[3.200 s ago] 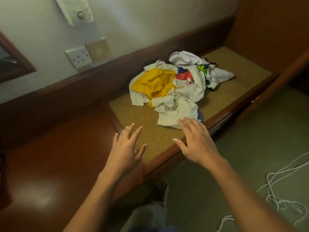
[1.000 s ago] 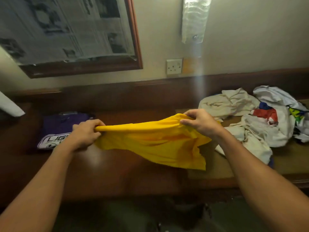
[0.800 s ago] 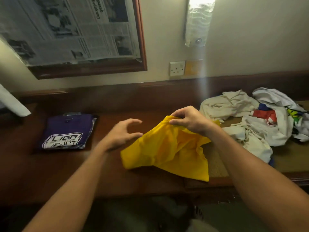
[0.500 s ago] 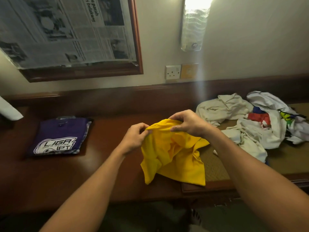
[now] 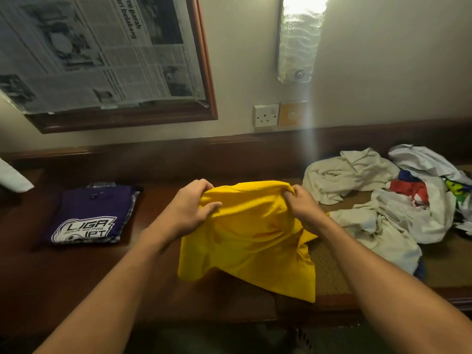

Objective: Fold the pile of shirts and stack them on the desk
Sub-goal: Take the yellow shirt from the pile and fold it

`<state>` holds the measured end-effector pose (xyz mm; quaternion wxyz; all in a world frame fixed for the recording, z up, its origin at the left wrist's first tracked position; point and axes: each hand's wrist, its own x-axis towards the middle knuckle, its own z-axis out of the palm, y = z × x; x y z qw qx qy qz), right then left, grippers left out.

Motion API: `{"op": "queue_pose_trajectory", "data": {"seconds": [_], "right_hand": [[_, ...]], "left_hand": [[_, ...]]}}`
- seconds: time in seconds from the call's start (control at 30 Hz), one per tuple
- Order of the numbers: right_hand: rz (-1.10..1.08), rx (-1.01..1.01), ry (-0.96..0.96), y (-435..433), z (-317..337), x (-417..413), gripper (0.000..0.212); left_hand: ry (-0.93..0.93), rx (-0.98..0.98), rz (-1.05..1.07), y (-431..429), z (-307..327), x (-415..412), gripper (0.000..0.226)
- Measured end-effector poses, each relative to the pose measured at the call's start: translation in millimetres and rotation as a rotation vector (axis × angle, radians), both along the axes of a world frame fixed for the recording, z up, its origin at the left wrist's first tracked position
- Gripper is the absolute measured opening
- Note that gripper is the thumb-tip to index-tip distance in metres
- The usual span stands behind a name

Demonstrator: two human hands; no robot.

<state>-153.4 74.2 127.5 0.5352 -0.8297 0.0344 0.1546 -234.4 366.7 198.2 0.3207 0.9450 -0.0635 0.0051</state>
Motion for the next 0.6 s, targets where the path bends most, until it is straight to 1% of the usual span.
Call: {"op": "queue_pose_trajectory", "data": {"seconds": [0.07, 0.1, 0.13, 0.17, 0.2, 0.23, 0.27, 0.3, 0.37, 0.43, 0.47, 0.53, 0.6], "right_hand": [[0.157, 0.087, 0.037, -9.2, 15.2, 3.5, 0.028], [0.272, 0.042, 0.043, -16.9, 25.3, 6.9, 0.030], [0.419, -0.081, 0.006, -25.0, 36.2, 10.9, 0.028], [0.552, -0.288, -0.049, -30.5, 49.4, 13.8, 0.022], [0.630, -0.493, -0.121, -35.8, 60.8, 18.3, 0.019], [0.626, -0.632, -0.188, -41.0, 73.6, 22.5, 0.020], [0.569, -0.669, -0.249, -46.3, 88.9, 24.9, 0.022], [0.496, -0.628, -0.297, -53.1, 104.4, 26.8, 0.021], [0.359, -0.421, -0.388, -67.0, 137.9, 27.2, 0.014], [0.243, -0.214, -0.452, -79.2, 170.5, 24.1, 0.006], [0.198, -0.166, -0.472, -83.8, 186.7, 20.5, 0.010], [0.177, -0.166, -0.513, -91.7, 216.3, 13.4, 0.021], [0.172, -0.298, -0.545, -98.2, 241.2, 4.8, 0.026]], "left_hand": [[-0.129, 0.112, 0.018, 9.5, 4.1, 1.9, 0.016], [-0.191, 0.150, 0.044, 17.3, 7.8, 2.9, 0.018], [-0.243, 0.176, 0.072, 26.4, 13.7, 3.6, 0.021], [-0.281, 0.196, 0.103, 35.8, 21.2, 3.8, 0.024], [-0.315, 0.210, 0.127, 44.2, 29.8, 3.9, 0.029], [-0.352, 0.219, 0.143, 49.1, 40.3, 2.9, 0.034], [-0.389, 0.221, 0.156, 52.8, 49.2, 2.4, 0.037], [-0.426, 0.214, 0.181, 55.4, 57.4, 2.5, 0.035], [-0.463, 0.167, 0.271, 60.7, 74.6, 4.6, 0.027], [-0.440, 0.137, 0.319, 67.4, 94.4, 7.2, 0.014], [-0.428, 0.144, 0.306, 71.7, 106.0, 8.3, 0.011], [-0.400, 0.160, 0.266, 78.8, 132.3, 7.8, 0.022], [-0.349, 0.152, 0.228, 84.7, 159.0, 3.1, 0.037]]}}
